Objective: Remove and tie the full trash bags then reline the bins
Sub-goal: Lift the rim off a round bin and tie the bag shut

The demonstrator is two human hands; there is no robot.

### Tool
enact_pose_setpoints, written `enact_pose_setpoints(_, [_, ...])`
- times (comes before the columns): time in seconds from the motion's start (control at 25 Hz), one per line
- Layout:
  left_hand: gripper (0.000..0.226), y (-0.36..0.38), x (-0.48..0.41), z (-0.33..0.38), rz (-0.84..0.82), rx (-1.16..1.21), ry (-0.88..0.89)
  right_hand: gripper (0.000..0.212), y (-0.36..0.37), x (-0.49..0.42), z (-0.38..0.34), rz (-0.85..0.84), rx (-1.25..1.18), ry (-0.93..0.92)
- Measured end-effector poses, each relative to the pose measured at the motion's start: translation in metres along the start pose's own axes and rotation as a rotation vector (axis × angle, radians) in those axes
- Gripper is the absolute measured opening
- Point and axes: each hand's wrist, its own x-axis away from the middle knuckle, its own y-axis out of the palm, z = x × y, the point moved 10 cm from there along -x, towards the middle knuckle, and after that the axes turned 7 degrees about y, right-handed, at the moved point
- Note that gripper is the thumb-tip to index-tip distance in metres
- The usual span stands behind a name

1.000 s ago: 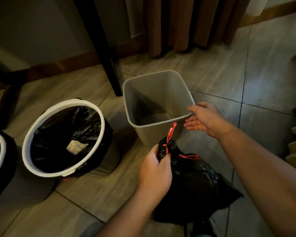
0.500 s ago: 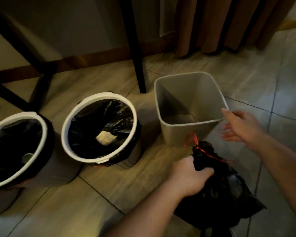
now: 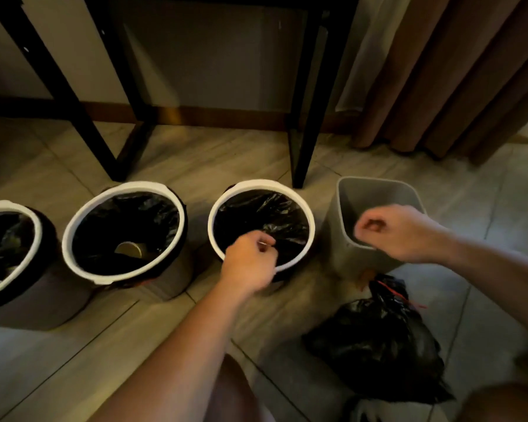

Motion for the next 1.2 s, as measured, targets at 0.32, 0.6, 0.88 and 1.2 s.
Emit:
enact_pose_setpoints(0.32, [0.027, -0.061, -0.035, -0.101, 0.361, -0.163, 0.012, 0.028, 0.199, -0.053, -0.153, -0.134, 0.539, -0.598])
enact_pose_setpoints(0.6, [0.022, -0.036, -0.031, -0.138, 0.461, 0.452, -0.028, 0.022, 0.209, -0.052, -0.123, 0.135, 0.387, -0.734])
enact_pose_setpoints(0.88, [0.023, -0.03, -0.021, -0.126, 0.455, 0.383, -0.012, 0.034, 0.217, -0.037, -0.108, 0.433, 0.446, -0.941])
enact_pose_setpoints(1.2, [0.038, -0.031, -0.019, -0.131, 0.454, 0.124, -0.017, 0.031, 0.217, -0.034, -0.107, 0.544, 0.354, -1.037])
